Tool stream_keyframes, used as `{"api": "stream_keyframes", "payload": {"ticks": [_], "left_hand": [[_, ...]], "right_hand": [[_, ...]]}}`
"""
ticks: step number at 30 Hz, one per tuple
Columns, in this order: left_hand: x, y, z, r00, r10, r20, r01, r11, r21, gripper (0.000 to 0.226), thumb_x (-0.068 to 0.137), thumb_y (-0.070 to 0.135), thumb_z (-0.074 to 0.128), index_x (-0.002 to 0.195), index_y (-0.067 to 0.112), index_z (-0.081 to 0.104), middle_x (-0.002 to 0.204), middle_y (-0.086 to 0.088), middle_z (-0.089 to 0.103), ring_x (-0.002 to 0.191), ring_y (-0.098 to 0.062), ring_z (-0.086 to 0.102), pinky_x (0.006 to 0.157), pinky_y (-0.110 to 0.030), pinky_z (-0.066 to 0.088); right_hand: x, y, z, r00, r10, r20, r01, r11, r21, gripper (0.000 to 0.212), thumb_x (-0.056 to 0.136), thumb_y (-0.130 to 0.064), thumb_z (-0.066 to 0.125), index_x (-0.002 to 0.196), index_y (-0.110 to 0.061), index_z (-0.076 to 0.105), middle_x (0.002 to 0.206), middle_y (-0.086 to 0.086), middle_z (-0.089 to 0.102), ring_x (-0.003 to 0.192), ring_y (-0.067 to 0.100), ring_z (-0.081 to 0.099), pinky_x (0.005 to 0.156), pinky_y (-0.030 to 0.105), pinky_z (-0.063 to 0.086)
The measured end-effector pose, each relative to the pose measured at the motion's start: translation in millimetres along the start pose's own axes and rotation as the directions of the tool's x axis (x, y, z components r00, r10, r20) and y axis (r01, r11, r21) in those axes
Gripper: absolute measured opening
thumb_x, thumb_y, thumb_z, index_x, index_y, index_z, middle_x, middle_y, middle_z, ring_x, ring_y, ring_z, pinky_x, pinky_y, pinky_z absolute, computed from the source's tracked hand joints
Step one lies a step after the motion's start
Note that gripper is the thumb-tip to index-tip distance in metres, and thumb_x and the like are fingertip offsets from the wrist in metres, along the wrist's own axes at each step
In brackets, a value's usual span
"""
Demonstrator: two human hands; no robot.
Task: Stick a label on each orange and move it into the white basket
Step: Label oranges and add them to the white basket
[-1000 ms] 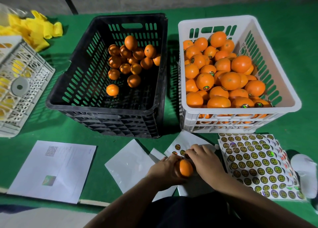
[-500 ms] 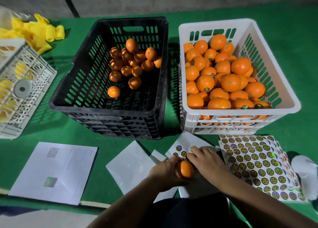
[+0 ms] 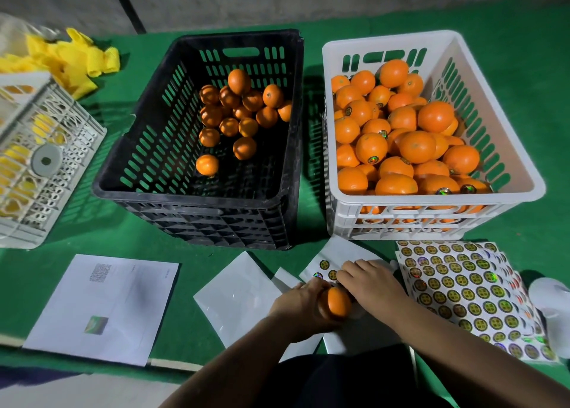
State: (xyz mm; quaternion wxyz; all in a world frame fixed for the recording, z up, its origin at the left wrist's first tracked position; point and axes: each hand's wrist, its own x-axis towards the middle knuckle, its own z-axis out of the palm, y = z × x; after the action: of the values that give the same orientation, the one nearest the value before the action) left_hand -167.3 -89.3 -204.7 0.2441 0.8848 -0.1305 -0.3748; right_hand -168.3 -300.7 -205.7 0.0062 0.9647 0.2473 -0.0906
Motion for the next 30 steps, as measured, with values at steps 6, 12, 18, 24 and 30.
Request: {"api": "stream_keyframes", "payload": {"ticks": [6,12,18,24,30], "left_hand": [[-0.2,0.5,0.4,1.000,-0.010,0.007,0.010,1.000,-0.016,0.087,0.067,0.080,0.076,0.139,0.051,0.037,0.137,0.009,0.060,0.122,-0.021,0.059,0.101,-0.044,0.052],[-2.6,2.8,-1.1,1.000,-0.024,0.005,0.024,1.000,-0.018,0.087,0.068,0.078,0.077,0.139,0.049,0.037,0.135,0.005,0.060,0.120,-0.022,0.060,0.100,-0.043,0.053],[-1.3,2.9,-3.3,0.999,-0.024,0.029,0.026,0.997,-0.076,0.085,0.071,0.069,0.081,0.141,0.046,0.039,0.136,0.002,0.058,0.121,-0.024,0.059,0.105,-0.045,0.050],[-14.7,15.1,-10.8,0.973,0.023,-0.230,-0.067,0.981,-0.184,0.074,0.079,0.052,0.084,0.141,0.033,0.047,0.124,0.016,0.051,0.124,-0.016,0.047,0.121,-0.047,0.030],[-36.4,38.1,-38.5,0.873,0.113,-0.474,-0.239,0.947,-0.215,0.071,0.079,0.049,0.085,0.140,0.037,0.051,0.138,0.020,0.051,0.124,-0.011,0.040,0.101,-0.034,0.035]], "right_hand": [[-6.8,10.6,13.0,0.997,0.007,-0.077,-0.005,1.000,0.027,0.027,0.079,-0.016,0.081,0.102,-0.020,0.067,0.105,-0.001,0.069,0.088,0.018,0.070,0.075,0.030,0.058],[-2.2,15.2,7.7,0.966,0.259,0.021,-0.246,0.886,0.392,0.015,0.091,-0.036,0.060,0.087,-0.035,0.045,0.084,-0.013,0.063,0.073,0.008,0.062,0.059,0.022,0.037],[4.5,20.1,-1.4,0.892,0.433,0.132,-0.370,0.529,0.764,0.015,0.095,-0.035,0.071,0.086,-0.034,0.059,0.089,-0.013,0.066,0.084,-0.003,0.060,0.072,0.022,0.045],[-11.2,10.4,-34.1,0.870,0.440,0.221,-0.347,0.229,0.910,0.012,0.093,-0.035,0.071,0.083,-0.030,0.067,0.077,-0.002,0.070,0.071,0.011,0.067,0.069,0.030,0.054],[-23.0,-0.2,-86.2,0.891,0.416,0.184,-0.224,0.049,0.973,0.012,0.094,-0.032,0.073,0.085,-0.024,0.073,0.069,-0.001,0.062,0.068,0.013,0.060,0.068,0.034,0.051]]}}
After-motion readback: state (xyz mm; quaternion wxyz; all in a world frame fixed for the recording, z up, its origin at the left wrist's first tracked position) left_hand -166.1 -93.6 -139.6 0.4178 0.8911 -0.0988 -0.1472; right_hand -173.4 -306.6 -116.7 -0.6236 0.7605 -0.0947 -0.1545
